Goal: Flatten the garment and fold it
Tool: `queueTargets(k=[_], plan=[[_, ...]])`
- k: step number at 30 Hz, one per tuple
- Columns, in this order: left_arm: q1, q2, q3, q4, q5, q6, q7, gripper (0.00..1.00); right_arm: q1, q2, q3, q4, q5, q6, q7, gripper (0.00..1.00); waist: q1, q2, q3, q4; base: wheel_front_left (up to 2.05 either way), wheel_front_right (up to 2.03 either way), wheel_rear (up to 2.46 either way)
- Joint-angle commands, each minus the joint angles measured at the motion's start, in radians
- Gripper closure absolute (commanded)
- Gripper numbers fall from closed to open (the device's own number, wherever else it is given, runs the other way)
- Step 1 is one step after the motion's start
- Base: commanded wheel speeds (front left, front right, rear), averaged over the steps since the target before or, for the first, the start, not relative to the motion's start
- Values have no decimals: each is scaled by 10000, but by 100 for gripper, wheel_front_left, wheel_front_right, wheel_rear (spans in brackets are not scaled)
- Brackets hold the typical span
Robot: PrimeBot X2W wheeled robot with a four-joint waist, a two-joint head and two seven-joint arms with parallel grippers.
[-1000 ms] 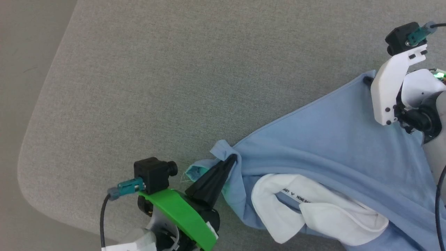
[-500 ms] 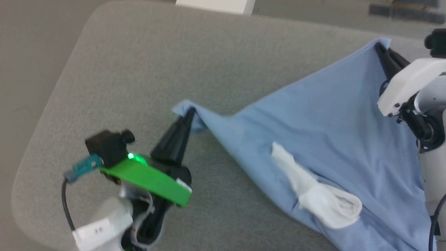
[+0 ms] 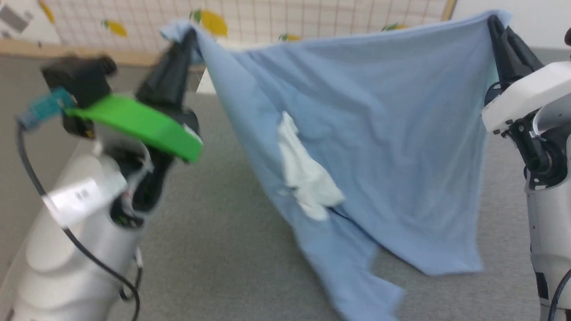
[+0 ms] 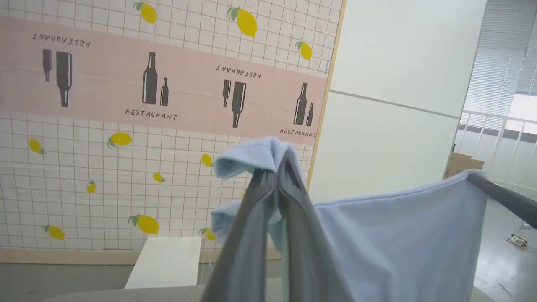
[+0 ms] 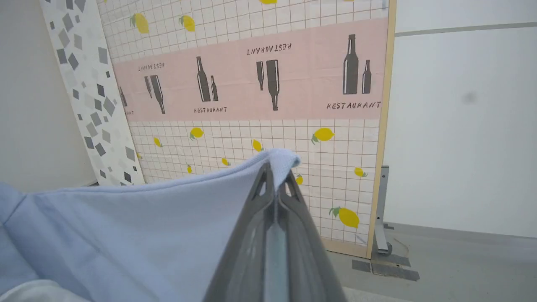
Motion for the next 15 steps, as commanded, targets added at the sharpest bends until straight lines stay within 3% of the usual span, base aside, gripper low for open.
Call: queueTargets(k=[1, 7, 15], plan=[[-540, 118, 69, 201, 178, 33, 55, 100, -147, 0, -28, -125, -106, -13, 99, 100, 1, 0, -1011, -869, 0, 0, 0], [-2704, 143, 25, 1627, 314, -341, 576, 100, -1336, 52, -12, -30, -403, -13, 604, 100, 1, 0, -1156, -1235, 0, 0, 0], [-5529, 188, -49, 4136, 762, -450, 1200, 100, -3739, 202, -194, 1926, -1404, -13, 583, 100, 1, 0, -933, -1722, 0, 0, 0]])
